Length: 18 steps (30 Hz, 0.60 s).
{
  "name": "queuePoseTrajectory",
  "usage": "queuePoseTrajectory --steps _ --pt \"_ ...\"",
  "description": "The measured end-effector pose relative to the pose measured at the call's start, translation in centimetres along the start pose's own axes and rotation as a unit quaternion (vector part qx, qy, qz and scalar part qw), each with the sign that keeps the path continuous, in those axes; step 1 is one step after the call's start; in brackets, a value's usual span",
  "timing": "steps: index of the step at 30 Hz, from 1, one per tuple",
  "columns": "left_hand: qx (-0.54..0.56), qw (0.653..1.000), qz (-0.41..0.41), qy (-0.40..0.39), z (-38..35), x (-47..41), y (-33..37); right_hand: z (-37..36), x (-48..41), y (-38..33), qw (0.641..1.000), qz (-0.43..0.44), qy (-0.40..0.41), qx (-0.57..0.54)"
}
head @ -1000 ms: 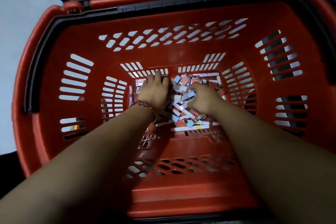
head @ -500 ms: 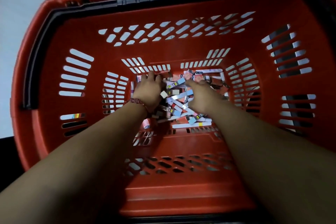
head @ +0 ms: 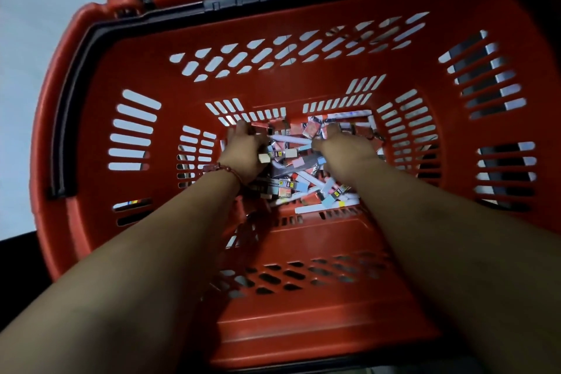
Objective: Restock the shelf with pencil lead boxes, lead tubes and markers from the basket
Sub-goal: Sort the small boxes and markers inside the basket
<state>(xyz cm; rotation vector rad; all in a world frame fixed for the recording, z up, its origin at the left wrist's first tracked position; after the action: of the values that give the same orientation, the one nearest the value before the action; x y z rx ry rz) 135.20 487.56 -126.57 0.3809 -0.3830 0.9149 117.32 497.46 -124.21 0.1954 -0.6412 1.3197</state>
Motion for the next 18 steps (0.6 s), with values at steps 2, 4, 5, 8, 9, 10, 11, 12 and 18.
queuePoseTrajectory --steps 2,4,5,8,9,10,11,12,18 --pt "-0.001 1.000 -0.007 0.007 0.0 0.2 0.2 0.0 0.2 -0.2 1.000 0.012 0.005 0.015" --pt "0.030 0.999 -0.018 0.016 0.2 0.5 0.3 -0.1 0.3 -0.1 1.000 0.020 0.014 0.001" --pt "0.050 0.998 -0.024 0.023 0.3 0.7 0.3 0.0 0.4 0.0 0.999 0.025 0.015 -0.021" --pt "0.080 0.994 -0.051 0.047 1.0 1.1 0.6 1.0 0.7 0.5 0.995 0.039 0.008 -0.096" --pt "0.064 0.995 -0.060 0.052 1.4 1.2 0.9 1.5 0.8 0.8 0.993 0.037 0.013 -0.113" --pt "0.038 0.996 -0.065 0.053 1.8 1.4 1.3 2.1 1.0 1.1 0.991 0.030 0.022 -0.127" --pt "0.017 0.996 -0.071 0.057 2.1 1.4 1.8 2.6 1.1 1.5 0.989 0.019 0.037 -0.141" --pt "0.007 0.995 -0.078 0.058 2.3 1.4 2.3 3.2 1.4 1.8 0.987 0.009 0.052 -0.150" --pt "0.113 0.991 -0.064 0.017 2.1 1.2 5.2 4.3 3.1 4.7 0.973 -0.123 0.090 -0.173"
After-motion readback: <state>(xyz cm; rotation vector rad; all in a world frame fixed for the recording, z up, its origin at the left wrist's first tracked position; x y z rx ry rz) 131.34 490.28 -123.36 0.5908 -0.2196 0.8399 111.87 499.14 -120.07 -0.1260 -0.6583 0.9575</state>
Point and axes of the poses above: each hand's wrist, its own x-axis away from the middle knuckle, its own z-axis out of the back of the hand, y = z × x, the point moved 4 cm from there along -x, towards the middle knuckle, and after that the axes turned 14 degrees about -x, right-handed, at the moved point
